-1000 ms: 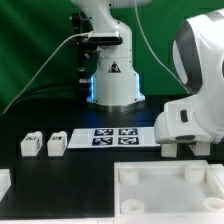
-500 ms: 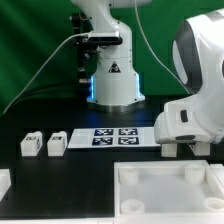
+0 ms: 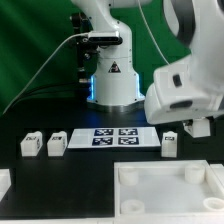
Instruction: Assemble one leg
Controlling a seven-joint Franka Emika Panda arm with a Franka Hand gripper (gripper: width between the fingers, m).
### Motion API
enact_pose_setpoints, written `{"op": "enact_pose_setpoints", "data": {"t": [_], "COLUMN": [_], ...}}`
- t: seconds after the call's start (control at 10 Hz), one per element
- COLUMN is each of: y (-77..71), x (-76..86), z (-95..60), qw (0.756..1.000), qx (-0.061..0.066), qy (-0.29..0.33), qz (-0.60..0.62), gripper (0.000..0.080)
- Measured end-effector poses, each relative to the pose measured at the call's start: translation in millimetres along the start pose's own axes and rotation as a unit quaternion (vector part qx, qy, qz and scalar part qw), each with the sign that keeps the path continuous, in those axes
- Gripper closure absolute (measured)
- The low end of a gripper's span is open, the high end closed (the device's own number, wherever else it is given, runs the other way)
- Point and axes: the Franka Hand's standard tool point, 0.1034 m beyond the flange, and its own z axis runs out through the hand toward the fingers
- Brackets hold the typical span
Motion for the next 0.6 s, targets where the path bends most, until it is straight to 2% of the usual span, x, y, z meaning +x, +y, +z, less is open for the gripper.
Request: {"op": "enact_pose_setpoints", "data": {"t": [0.1, 0.2, 0.3, 0.4, 0.5, 0.6], "y": [-0.7, 0.1, -0.1, 3.5, 13.4, 30.5], "x": [-13.6, -15.7, -5.0, 1.0, 14.0, 25.2], "z": [-19.6, -17.5, -16.6, -29.6, -56.1, -87.8], "qw": [0.998, 0.994, 0.987, 0.978, 0.968, 0.958], "qx": [-0.006, -0.008, -0.007, -0.009, -0.01, -0.014], "qy": [0.058, 0.106, 0.159, 0.21, 0.251, 0.28], "qz": [-0.001, 0.0, 0.0, -0.013, -0.032, -0.055], "gripper": [0.0509, 0.0509, 0.0509, 0.0509, 0.0509, 0.0509]}}
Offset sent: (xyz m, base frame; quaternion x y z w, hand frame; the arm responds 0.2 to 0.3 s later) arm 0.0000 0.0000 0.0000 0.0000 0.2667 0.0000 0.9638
